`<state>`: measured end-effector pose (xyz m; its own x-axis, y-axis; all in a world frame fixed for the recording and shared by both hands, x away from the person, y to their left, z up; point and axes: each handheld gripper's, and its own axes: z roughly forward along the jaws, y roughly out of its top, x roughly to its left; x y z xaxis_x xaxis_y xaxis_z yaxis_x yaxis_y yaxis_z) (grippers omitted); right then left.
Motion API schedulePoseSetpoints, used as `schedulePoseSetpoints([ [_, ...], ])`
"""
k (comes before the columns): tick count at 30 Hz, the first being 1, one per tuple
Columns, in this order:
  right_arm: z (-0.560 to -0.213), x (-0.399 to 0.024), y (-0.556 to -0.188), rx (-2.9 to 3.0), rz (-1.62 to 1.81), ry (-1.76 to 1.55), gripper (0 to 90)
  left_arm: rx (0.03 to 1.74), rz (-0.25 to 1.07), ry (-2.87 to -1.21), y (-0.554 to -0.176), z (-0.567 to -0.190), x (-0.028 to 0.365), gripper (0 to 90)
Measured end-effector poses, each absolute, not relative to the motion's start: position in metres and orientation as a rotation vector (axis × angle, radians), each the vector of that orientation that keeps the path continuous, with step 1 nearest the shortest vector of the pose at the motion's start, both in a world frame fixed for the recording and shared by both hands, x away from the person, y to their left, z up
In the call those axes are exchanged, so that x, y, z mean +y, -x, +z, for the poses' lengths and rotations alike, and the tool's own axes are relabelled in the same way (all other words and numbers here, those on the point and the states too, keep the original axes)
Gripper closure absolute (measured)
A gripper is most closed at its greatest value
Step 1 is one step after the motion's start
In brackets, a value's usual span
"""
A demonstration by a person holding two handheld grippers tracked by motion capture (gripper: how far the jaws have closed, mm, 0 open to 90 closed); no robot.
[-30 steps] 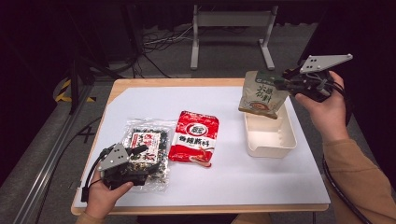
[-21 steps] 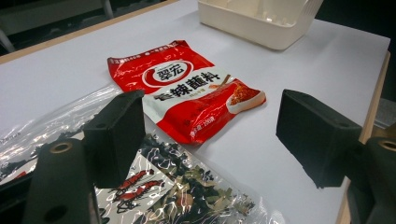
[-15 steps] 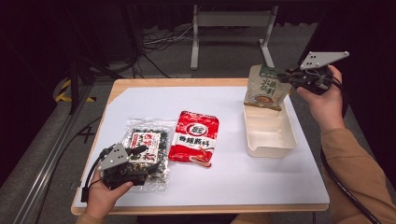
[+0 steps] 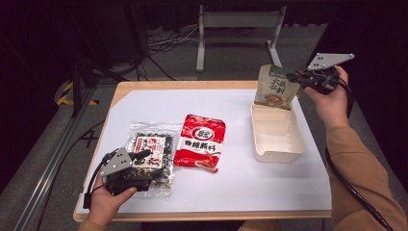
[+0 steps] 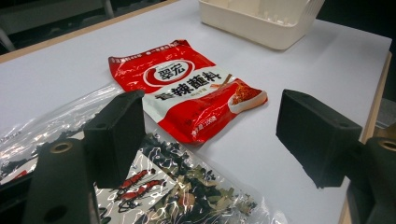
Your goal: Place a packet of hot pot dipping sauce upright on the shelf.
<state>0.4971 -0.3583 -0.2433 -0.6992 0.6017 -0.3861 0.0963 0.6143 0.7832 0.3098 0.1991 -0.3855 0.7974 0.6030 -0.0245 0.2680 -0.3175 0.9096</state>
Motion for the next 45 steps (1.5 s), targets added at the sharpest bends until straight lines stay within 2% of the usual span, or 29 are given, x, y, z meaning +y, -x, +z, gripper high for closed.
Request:
schedulePoseSetpoints([
  [29, -0.279, -0.356, -0.52, 2.223, 0.968, -0.552, 89.3, 0.656, 0.396, -1.904, -0.309, -0.385, 0.2, 24.6],
  [45, -0.297, -0.358, -0.524, 2.267, 0.973, -0.661, 88.7, 0.654, 0.397, -1.907, -0.31, -0.385, 0.2, 24.6],
])
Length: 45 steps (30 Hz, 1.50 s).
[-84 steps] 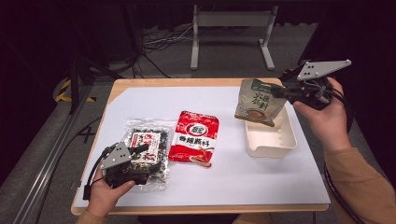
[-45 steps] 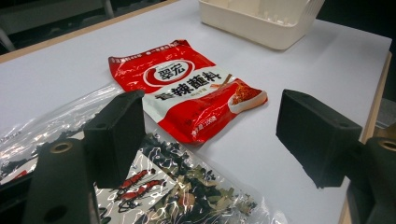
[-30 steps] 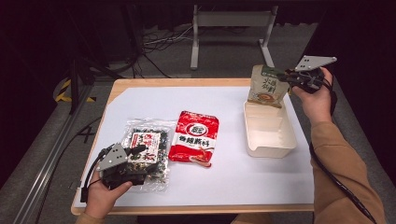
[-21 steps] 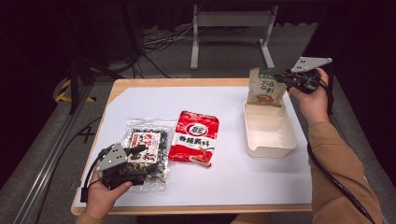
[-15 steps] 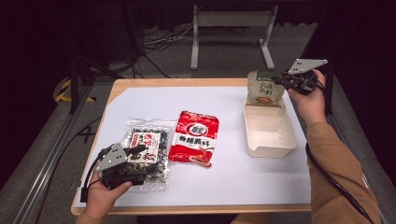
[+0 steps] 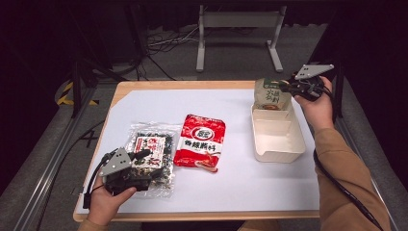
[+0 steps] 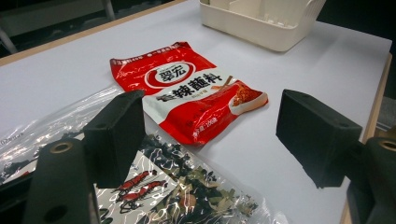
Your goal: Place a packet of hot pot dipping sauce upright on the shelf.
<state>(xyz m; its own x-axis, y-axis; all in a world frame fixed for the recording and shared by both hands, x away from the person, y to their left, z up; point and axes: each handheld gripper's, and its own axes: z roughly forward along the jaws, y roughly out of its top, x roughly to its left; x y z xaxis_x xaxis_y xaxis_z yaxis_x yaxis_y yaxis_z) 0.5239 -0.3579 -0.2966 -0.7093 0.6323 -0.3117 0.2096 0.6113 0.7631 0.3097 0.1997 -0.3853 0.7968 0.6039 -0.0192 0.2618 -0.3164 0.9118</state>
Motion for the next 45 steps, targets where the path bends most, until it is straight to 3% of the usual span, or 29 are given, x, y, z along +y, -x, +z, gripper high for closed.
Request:
schedulePoseSetpoints([
  [12, -0.307, -0.362, -0.525, 2.279, 0.986, -0.759, 82.0, 0.655, 0.393, -1.91, -0.31, -0.386, 0.199, 24.6],
  [28, -0.293, -0.364, -0.516, 2.146, 1.073, -0.827, 50.3, 0.651, 0.393, -1.912, -0.311, -0.386, 0.198, 24.6],
  [45, -0.263, -0.355, -0.472, 2.105, 1.124, -0.847, 44.8, 0.647, 0.391, -1.919, -0.313, -0.386, 0.196, 24.5],
])
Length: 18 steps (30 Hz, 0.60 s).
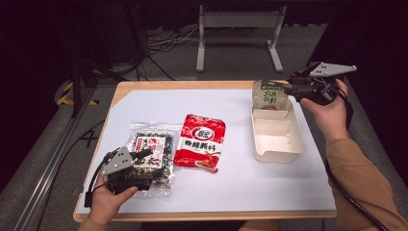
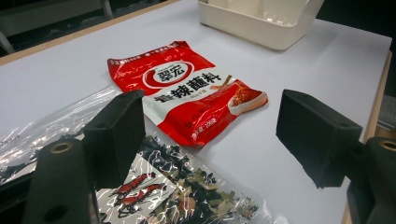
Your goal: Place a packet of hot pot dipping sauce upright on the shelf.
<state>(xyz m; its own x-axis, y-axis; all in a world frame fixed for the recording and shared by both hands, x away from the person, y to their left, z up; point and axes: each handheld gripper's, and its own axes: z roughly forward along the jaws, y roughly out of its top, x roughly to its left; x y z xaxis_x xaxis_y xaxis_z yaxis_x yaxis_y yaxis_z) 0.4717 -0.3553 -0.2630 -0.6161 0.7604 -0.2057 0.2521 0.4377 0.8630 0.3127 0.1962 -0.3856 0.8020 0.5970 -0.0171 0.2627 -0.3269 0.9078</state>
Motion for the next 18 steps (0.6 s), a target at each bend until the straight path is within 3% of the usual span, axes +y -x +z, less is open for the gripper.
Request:
schedulePoseSetpoints([
  [18, -0.279, -0.332, -0.407, 2.208, 1.348, -0.811, 44.4, 0.642, 0.377, -1.925, -0.313, -0.386, 0.195, 24.3],
])
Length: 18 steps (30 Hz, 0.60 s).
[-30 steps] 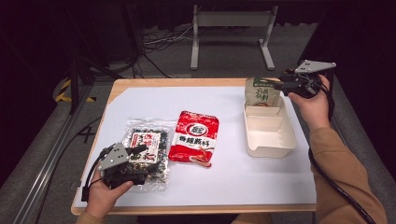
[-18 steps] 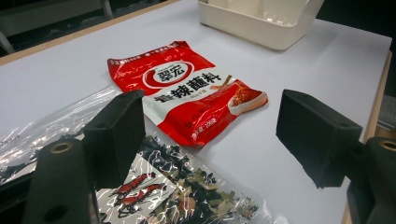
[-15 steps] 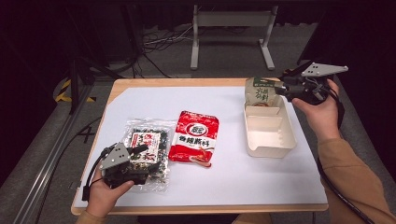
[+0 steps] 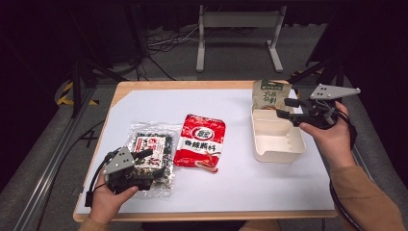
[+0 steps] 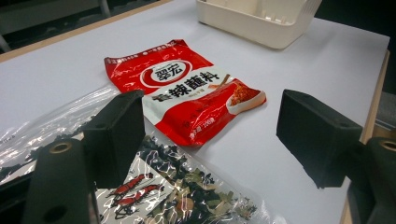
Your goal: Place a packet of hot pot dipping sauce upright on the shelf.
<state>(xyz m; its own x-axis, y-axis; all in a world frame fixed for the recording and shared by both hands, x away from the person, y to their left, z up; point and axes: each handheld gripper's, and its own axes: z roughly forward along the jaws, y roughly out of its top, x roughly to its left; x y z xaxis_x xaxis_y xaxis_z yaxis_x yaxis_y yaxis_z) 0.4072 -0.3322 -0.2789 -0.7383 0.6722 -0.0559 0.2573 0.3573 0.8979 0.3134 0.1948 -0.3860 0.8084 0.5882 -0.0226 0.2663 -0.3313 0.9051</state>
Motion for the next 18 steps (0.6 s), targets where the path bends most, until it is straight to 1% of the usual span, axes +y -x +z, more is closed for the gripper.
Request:
schedulePoseSetpoints([
  [7, -0.294, -0.324, -0.386, 2.23, 1.466, -0.771, 44.7, 0.642, 0.373, -1.92, -0.314, -0.386, 0.195, 24.2],
  [16, -0.318, -0.312, -0.366, 2.291, 1.482, -0.713, 45.3, 0.642, 0.373, -1.92, -0.314, -0.386, 0.195, 23.9],
  [18, -0.321, -0.311, -0.365, 2.294, 1.484, -0.709, 45.2, 0.641, 0.354, -1.914, -0.315, -0.386, 0.196, 23.9],
])
